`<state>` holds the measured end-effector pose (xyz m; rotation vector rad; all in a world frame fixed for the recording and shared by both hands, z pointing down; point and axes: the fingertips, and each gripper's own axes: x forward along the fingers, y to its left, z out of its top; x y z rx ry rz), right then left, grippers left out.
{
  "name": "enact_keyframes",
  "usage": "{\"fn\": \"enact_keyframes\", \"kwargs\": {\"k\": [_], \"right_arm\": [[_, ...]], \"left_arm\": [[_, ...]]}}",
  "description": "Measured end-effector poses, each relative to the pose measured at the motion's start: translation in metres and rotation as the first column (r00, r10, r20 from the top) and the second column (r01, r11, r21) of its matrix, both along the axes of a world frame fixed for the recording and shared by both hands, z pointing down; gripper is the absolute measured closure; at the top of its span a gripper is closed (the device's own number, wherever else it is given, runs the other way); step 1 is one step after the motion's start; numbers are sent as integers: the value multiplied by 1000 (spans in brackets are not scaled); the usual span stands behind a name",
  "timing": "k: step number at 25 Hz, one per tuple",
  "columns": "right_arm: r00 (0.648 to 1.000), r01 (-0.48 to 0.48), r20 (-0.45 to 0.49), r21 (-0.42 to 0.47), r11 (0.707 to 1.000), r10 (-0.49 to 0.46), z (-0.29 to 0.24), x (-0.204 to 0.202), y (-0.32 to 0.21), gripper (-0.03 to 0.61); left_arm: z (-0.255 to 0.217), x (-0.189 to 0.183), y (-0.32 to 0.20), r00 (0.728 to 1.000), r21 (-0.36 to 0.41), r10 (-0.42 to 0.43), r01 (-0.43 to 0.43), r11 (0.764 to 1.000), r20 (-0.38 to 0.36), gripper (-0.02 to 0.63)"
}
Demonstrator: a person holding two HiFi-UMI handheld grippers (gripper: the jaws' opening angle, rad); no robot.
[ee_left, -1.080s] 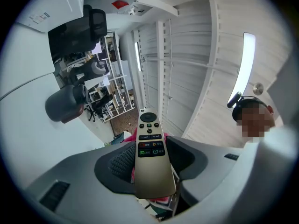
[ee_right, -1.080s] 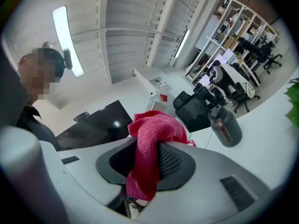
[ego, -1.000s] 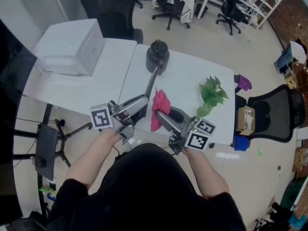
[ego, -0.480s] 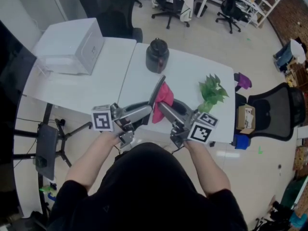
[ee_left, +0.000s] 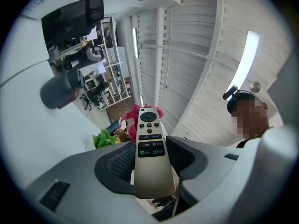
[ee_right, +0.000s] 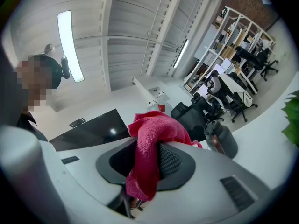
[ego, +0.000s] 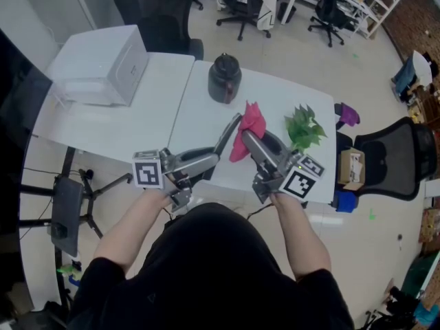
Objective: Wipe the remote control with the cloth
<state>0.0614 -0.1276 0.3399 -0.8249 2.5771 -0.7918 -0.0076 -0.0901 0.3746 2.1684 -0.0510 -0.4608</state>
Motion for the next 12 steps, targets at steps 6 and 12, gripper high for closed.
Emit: {"fn": "enact_keyframes", "kwargs": {"k": [6,12], "right_arm": [[903,-161,-376,154,975,209,19,15,12,463],[711,-205,-631,233,950,309,48,16,30,463]], "left_arm": [[49,-24,-56,904,172,-308,267,948,297,403],[141,-47,-104,557,366,-494,333,869,667,403]]}}
